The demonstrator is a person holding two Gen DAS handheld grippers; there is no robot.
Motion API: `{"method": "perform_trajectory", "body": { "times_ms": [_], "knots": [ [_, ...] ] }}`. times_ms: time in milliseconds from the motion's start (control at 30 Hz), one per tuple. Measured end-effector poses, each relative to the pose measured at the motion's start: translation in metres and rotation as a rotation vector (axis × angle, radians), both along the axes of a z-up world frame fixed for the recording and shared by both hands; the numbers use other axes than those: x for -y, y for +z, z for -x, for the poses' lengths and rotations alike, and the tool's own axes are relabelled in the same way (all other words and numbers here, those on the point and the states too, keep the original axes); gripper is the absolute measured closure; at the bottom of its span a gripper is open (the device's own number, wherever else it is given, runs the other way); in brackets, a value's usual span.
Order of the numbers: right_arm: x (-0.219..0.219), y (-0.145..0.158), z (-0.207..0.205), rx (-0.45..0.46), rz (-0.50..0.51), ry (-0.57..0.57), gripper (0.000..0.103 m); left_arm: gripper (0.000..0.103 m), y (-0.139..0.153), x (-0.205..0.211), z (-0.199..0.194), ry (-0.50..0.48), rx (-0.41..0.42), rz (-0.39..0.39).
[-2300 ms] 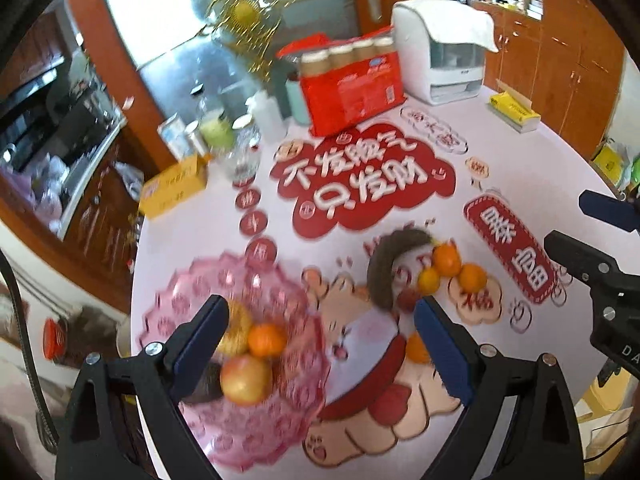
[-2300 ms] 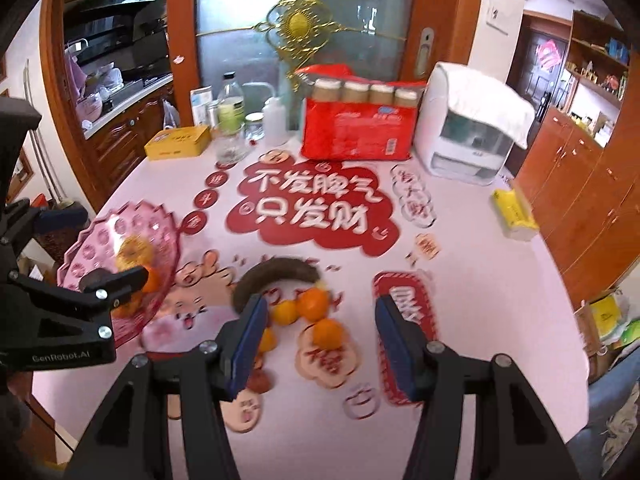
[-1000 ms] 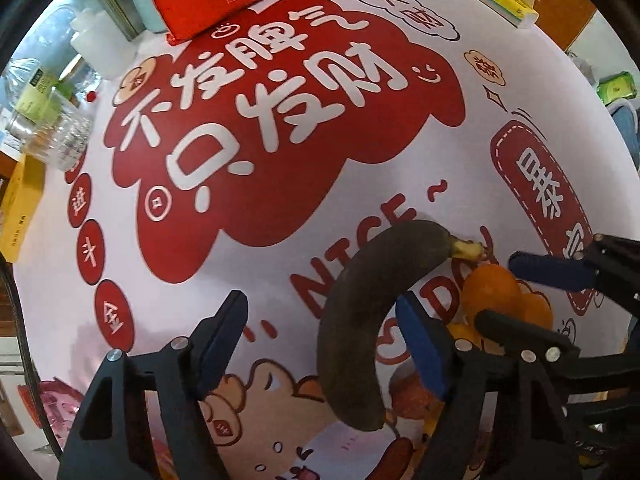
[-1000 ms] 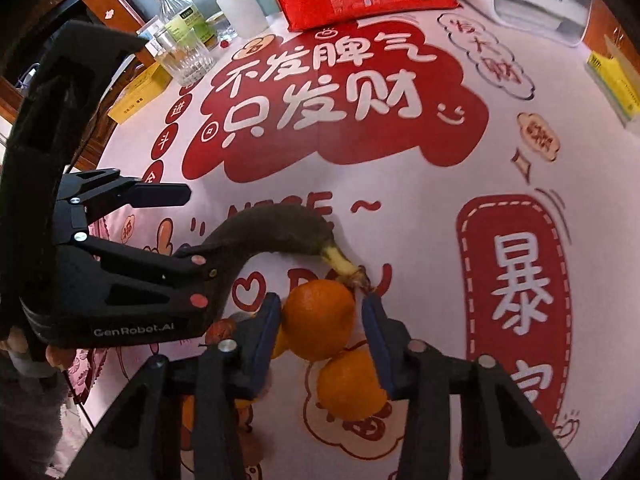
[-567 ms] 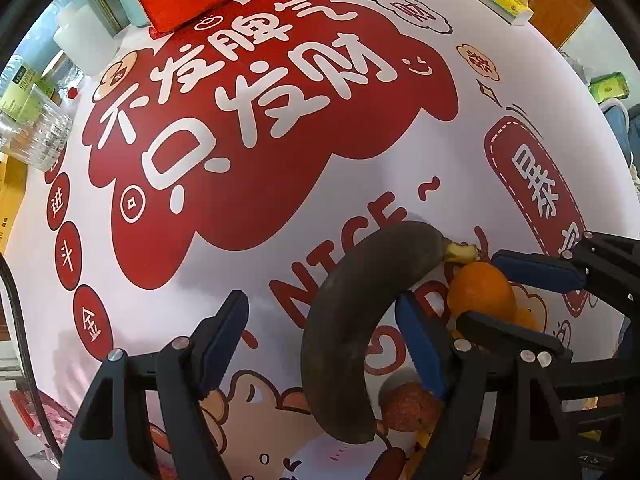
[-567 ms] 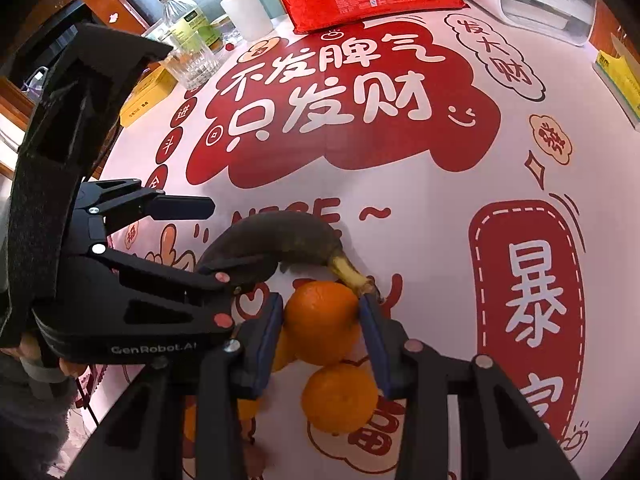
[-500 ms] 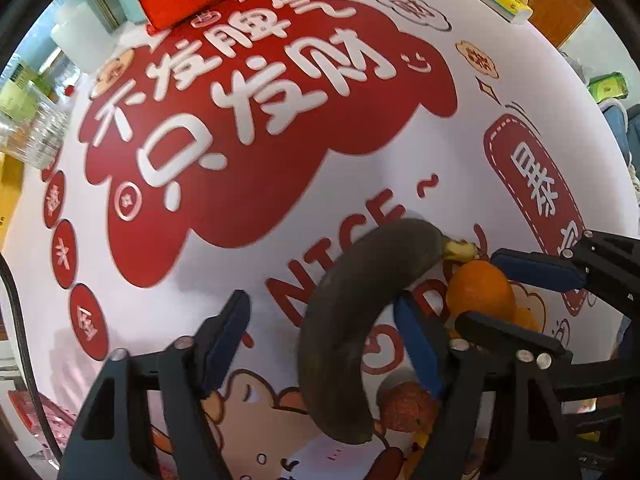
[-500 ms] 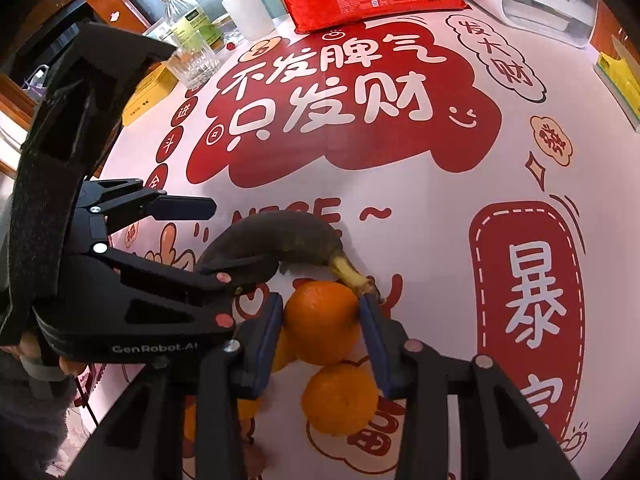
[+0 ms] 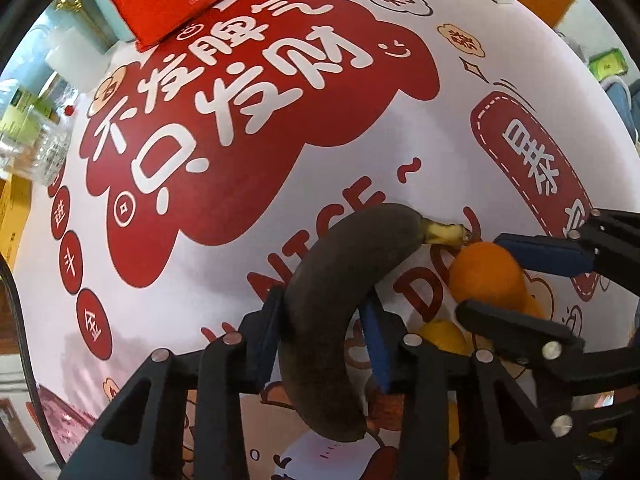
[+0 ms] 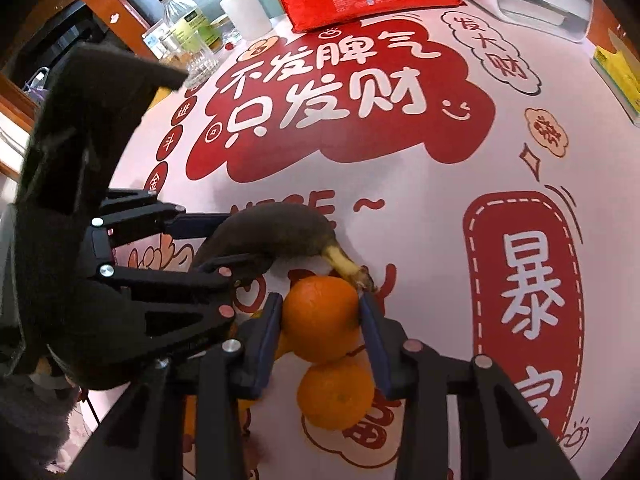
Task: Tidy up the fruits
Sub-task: 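Carry the banana in the left tool while the right tool carries the orange over the pink bowl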
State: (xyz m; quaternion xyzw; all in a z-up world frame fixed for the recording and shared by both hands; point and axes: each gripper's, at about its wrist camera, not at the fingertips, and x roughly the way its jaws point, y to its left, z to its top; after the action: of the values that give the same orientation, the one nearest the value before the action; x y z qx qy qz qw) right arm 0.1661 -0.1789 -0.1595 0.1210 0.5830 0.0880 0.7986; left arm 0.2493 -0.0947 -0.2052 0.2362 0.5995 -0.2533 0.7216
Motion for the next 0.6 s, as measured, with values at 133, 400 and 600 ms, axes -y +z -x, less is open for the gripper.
{"method": "perform_trajectory", "body": {
  "times_ms": [133, 400, 600],
  "knots": [
    [0.006, 0.006, 0.005, 0.014, -0.012, -0.028, 0.064, 0.071, 0.008, -0.009, 0.002, 0.052, 0.015, 0.01],
    [0.014, 0.02, 0.016, 0.048, -0.026, -0.062, 0.064, 0.072, 0.039, -0.025, 0.014, 0.126, 0.079, 0.051],
    [0.009, 0.037, 0.026, 0.084, -0.024, -0.05, 0.064, 0.072, 0.071, -0.034, 0.032, 0.16, 0.128, 0.084]
  ]
}}
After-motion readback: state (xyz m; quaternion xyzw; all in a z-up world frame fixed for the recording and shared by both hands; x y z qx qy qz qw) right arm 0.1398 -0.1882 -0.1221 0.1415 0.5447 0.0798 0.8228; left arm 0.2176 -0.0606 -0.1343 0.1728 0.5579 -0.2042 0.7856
